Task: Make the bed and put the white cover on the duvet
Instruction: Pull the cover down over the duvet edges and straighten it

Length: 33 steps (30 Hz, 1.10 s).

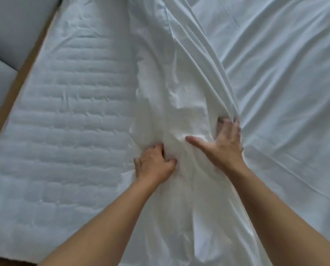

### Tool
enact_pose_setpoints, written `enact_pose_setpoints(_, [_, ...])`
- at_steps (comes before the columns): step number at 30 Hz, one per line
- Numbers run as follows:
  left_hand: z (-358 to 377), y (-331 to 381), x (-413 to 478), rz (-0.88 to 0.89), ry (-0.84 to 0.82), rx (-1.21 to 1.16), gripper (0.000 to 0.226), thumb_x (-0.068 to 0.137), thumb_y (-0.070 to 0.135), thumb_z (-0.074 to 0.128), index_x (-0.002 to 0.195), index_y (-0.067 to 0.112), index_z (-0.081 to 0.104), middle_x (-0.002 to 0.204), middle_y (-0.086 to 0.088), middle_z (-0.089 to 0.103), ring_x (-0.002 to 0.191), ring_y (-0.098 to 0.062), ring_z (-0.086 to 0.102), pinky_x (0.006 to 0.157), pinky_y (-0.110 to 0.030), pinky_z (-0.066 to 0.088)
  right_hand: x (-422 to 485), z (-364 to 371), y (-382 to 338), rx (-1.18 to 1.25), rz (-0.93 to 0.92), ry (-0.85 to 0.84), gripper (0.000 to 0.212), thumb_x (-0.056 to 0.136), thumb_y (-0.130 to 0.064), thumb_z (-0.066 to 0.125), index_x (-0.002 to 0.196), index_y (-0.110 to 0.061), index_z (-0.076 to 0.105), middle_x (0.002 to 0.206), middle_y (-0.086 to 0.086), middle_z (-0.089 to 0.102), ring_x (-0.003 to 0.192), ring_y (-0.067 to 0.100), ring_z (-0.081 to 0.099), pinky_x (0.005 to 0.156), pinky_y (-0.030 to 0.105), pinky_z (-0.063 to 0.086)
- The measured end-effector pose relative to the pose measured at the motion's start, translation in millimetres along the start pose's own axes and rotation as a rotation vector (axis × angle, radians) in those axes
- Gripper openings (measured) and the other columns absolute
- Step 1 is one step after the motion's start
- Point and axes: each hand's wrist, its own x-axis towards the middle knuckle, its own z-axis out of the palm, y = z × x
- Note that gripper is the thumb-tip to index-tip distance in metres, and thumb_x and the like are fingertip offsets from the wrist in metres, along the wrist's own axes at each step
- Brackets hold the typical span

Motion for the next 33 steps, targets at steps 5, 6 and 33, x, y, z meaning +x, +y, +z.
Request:
enact_pose_setpoints(5, [-74.3, 33.1, 103.4, 0.072, 0.362, -0.501, 0.022, 0.094, 0.034, 0.057, 0.098, 0.015, 0.067, 0.098, -0.005, 0.069, 0.094, -0.026, 0.063, 0.075, -0.029, 0.041, 128.7, 0.1, -88.4, 0.001, 0.020, 0.108, 0.134, 0.061, -0.082, 0.072, 0.158, -0.033, -0.007, 0.160, 0.018, 0.023, 0.146, 0.039, 0.030, 0.115, 0.057, 0.027])
enact_pose_setpoints(6, [-89.1, 46.2, 129.2, 0.076, 0.347, -0.561, 0.028, 0.096, 0.039, 0.059, 0.105, 0.015, 0.068, 0.102, -0.002, 0.070, 0.098, -0.023, 0.063, 0.079, -0.027, 0.042, 149.6, 0.6, -97.2, 0.023, 0.043, 0.107, 0.125, 0.066, -0.078, 0.071, 0.158, -0.028, 0.002, 0.151, 0.017, 0.040, 0.137, 0.038, 0.043, 0.109, 0.052, 0.036])
enact_pose_setpoints(33, [-117.6, 270.5, 405.8, 0.333, 0.271, -0.025, 0.058, 0.087, 0.064, 0.058, 0.135, 0.031, 0.058, 0.145, -0.008, 0.048, 0.132, -0.030, 0.045, 0.109, -0.042, 0.035, 343.6, -72.6, -86.8, 0.821, 0.075, -0.127, 0.089, 0.064, -0.056, 0.080, 0.140, -0.023, 0.047, 0.126, 0.002, 0.065, 0.107, 0.020, 0.067, 0.088, 0.040, 0.057])
